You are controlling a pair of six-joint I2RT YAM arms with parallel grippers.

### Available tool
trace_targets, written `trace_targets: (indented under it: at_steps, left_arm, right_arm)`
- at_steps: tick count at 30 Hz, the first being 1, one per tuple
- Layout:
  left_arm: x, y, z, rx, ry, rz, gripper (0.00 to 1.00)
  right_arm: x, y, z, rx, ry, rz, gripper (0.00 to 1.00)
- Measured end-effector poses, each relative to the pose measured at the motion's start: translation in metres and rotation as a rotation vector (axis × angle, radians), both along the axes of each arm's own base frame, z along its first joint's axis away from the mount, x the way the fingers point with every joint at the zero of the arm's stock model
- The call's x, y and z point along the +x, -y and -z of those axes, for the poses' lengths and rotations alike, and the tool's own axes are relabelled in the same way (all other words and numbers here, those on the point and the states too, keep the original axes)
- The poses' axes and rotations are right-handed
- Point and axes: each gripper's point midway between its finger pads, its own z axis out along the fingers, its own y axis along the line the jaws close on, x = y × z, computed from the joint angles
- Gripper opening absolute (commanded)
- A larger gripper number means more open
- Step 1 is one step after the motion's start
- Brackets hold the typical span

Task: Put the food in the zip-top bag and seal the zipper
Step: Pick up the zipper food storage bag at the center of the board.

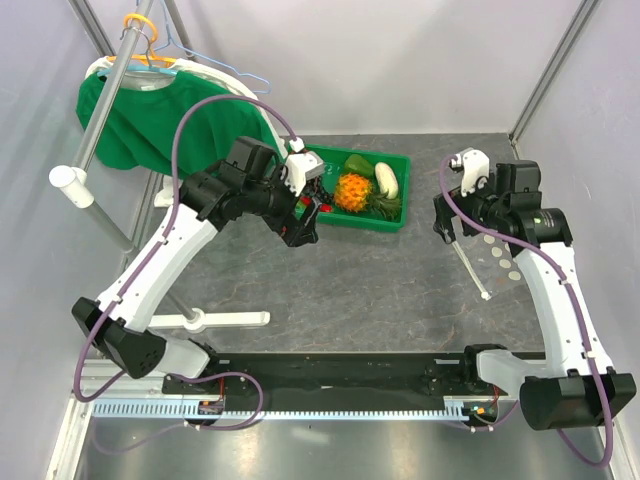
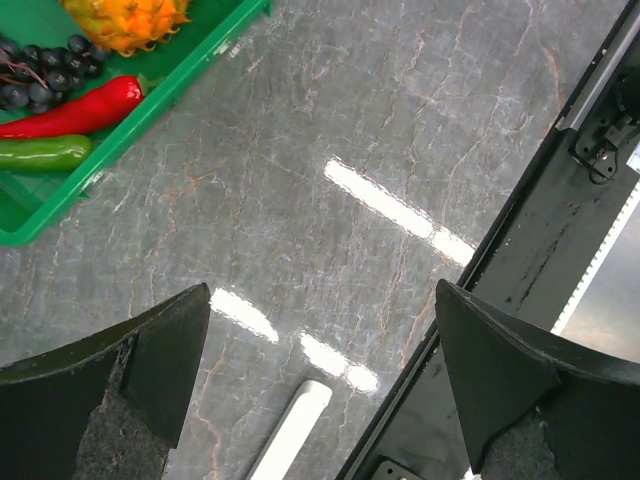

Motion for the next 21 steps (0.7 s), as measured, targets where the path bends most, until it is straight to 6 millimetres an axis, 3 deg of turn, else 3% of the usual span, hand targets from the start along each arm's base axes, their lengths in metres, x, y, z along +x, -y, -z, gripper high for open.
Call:
trace_targets:
  at_steps: [6,16,20,21]
  left_arm:
    - [-0.003,-0.003,-0.014,-0.022,0.047,0.001,1.00]
    - [-0.005,-0.004,-0.040,-0.101,0.167,0.002,1.00]
    - [-0.007,0.001,-0.034,-0.138,0.181,0.025,1.00]
    - [-0.009,0.002,-0.031,-0.145,0.179,0.034,1.00]
  right_arm:
    - [-0.003,0.005,0.015,-0.047,-0.058,-0.017,0.98]
    - [-0.009,0.036,0.052,-0.225,-0.188,0.025,0.98]
    - [-0.011,0.046,0.083,-0.282,-0.289,0.026,0.88]
    - [-0.012,0.049,0.092,-0.295,-0.319,0.025,0.82]
